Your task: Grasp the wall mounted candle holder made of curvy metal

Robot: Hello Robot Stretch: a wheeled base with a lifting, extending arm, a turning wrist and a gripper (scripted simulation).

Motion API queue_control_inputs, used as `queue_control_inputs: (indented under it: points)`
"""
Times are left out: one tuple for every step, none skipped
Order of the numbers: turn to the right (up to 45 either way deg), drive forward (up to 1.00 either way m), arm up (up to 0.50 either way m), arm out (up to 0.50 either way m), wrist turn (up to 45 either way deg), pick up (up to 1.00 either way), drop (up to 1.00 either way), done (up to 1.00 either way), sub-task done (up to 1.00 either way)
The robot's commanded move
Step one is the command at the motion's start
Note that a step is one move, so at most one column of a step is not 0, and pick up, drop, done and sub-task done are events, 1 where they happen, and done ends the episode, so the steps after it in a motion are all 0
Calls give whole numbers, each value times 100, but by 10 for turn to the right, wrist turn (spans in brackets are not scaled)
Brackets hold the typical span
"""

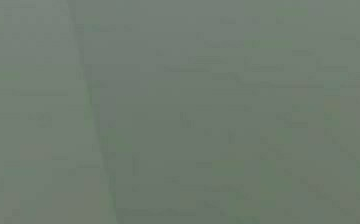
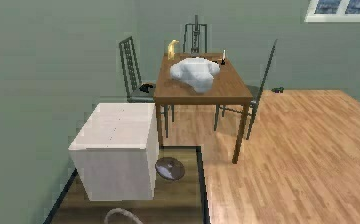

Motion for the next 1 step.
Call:
queue_control_inputs:
  points:
    - [0, 0, 0, 2, 0, 0, 0, 0, 0]
